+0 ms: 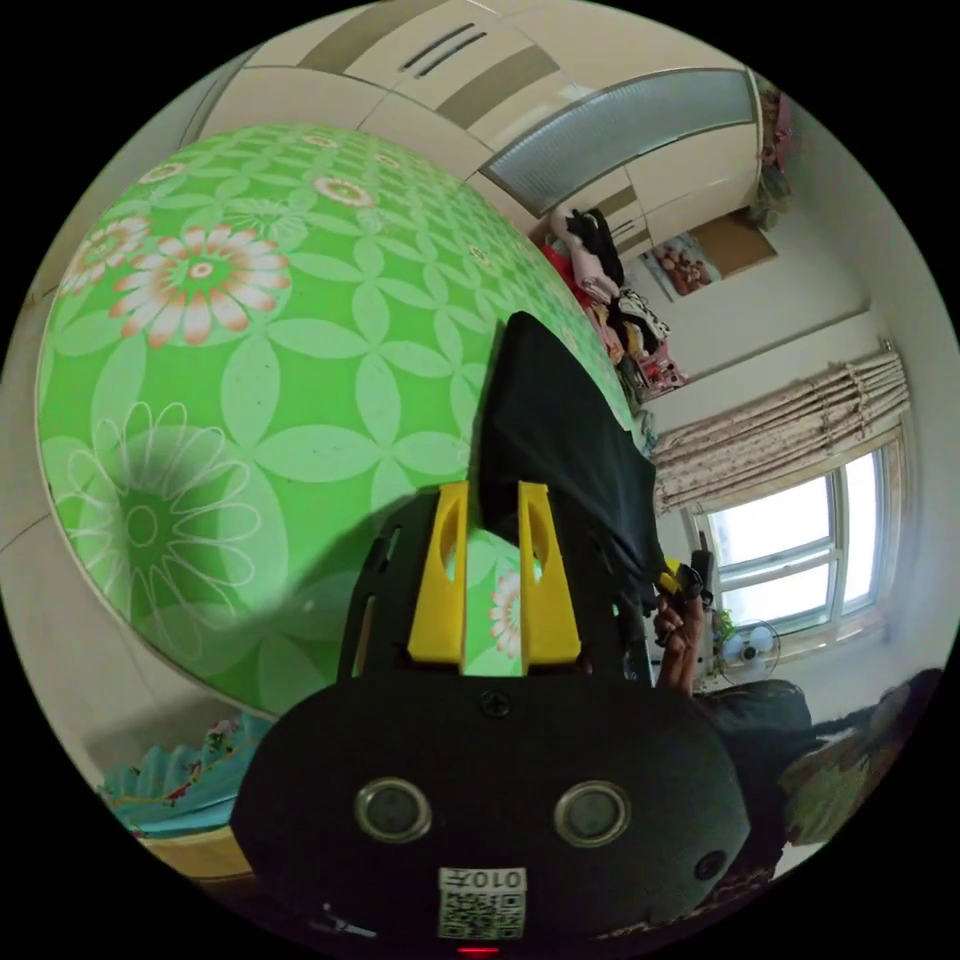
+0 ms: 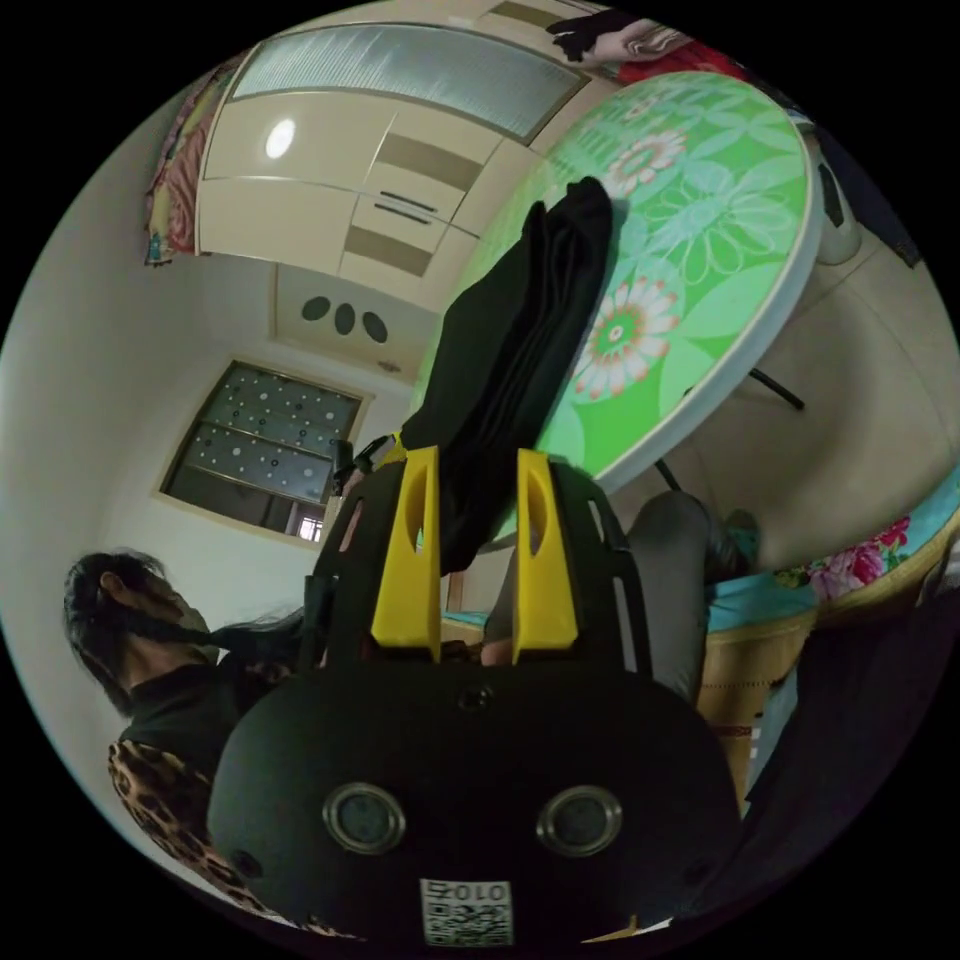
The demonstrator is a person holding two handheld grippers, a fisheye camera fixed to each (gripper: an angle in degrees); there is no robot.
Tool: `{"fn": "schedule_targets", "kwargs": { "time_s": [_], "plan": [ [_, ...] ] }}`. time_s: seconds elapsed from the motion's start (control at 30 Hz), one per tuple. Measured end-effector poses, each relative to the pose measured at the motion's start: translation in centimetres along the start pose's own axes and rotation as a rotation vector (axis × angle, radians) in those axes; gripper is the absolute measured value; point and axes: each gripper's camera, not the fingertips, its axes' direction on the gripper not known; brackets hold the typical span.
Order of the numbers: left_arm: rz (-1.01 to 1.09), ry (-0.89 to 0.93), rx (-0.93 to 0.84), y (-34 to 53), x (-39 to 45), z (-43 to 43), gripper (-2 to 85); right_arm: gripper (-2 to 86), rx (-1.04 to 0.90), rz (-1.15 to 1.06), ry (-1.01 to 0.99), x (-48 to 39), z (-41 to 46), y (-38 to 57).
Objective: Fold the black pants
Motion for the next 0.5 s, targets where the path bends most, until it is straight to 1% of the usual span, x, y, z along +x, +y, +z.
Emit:
{"fn": "schedule_targets", "kwargs": {
  "time_s": [0.07, 0.17, 0.37, 0.5],
  "plan": [
    [0.015, 0.033, -0.031, -0.8, -0.5, 0.4, 8.9, 12.9, 0.029, 0.007, 0.001, -0.3, 0.3, 0.4],
    [0.02, 0.069, -0.097, -2.0, -1.0, 0.8, 9.8, 13.2, 0.013, 0.005, 0.02, -0.8, 0.2, 0.6],
    [0.097, 0.038, -0.189, -5.3, -0.3, 1.5, 12.8, 12.2, -0.011, 0.005, 0.074, -2.1, 1.0, 1.2],
    [0.154, 0.029, -0.257, -7.9, 0.8, 3.0, 15.3, 11.6, -0.047, 0.018, 0.039, -2.4, 3.0, 0.6]
  ]
}}
